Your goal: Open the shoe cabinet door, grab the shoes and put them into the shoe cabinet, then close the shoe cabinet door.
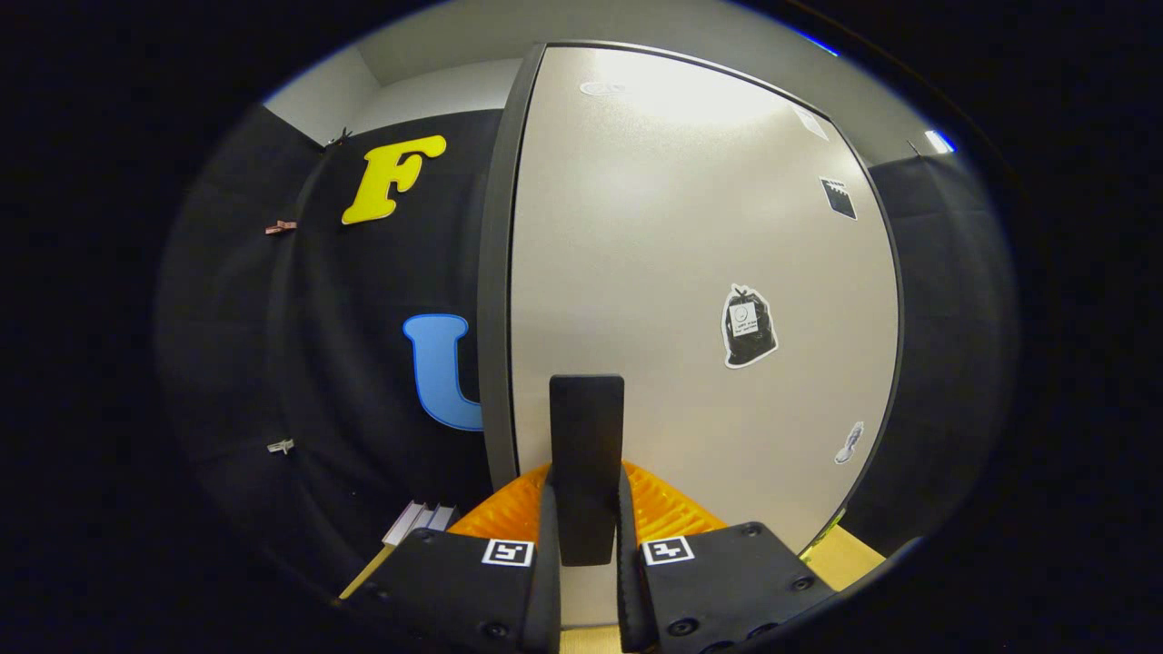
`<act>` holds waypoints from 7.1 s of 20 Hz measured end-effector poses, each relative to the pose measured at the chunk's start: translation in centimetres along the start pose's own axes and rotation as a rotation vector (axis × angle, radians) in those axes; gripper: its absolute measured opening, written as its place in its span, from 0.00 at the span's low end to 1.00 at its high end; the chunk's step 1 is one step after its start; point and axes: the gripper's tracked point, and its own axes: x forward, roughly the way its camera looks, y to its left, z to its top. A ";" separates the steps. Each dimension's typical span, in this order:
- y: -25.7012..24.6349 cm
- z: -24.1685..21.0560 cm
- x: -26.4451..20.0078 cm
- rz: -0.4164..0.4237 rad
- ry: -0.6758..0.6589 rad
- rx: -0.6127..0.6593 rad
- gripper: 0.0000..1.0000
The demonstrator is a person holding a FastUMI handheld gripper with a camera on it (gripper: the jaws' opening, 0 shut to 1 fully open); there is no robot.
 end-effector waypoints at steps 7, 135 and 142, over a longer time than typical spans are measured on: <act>-1.0 -0.1 -3.6 0.060 -0.005 0.025 0.29; -7.3 -47.3 -7.4 -0.038 0.758 0.057 0.05; -8.5 -36.8 -7.4 -0.053 0.640 0.094 0.05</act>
